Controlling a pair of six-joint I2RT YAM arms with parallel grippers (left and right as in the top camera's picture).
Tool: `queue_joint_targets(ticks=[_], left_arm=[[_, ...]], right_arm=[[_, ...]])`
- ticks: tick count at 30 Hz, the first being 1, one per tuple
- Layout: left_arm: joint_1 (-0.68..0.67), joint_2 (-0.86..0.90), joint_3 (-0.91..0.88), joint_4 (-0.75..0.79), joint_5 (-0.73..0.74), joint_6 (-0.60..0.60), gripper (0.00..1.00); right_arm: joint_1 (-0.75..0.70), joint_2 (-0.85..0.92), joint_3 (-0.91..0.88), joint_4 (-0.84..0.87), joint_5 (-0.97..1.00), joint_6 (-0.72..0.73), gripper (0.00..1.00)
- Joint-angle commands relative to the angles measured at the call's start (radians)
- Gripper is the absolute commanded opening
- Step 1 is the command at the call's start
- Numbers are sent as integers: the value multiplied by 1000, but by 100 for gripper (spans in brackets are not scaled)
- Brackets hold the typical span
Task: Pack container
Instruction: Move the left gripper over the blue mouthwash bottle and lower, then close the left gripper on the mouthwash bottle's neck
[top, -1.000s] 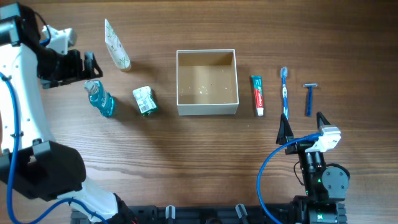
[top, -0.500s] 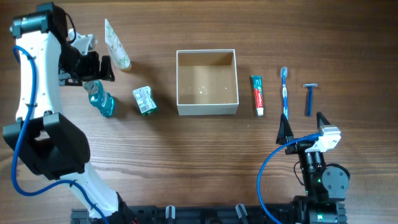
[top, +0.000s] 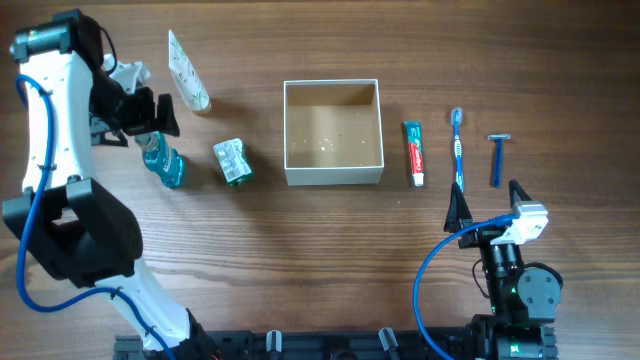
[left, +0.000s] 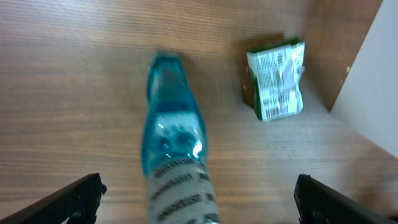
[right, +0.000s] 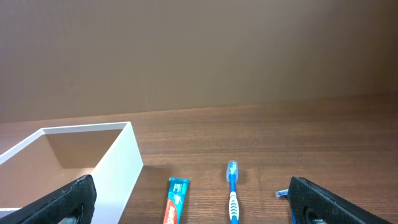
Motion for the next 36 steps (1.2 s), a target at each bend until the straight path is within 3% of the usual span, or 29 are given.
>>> queue_joint_targets(ticks=[1, 13, 36], left_arm=[[-9, 26, 6, -20, -3, 9, 100], [-8, 35, -12, 15, -70, 31, 100], [-8, 35, -83, 56, -55, 31, 100]], right_arm=[[4, -4, -1, 3, 0, -3, 100], [4, -4, -1, 3, 0, -3, 100], [4, -4, -1, 3, 0, -3, 100]])
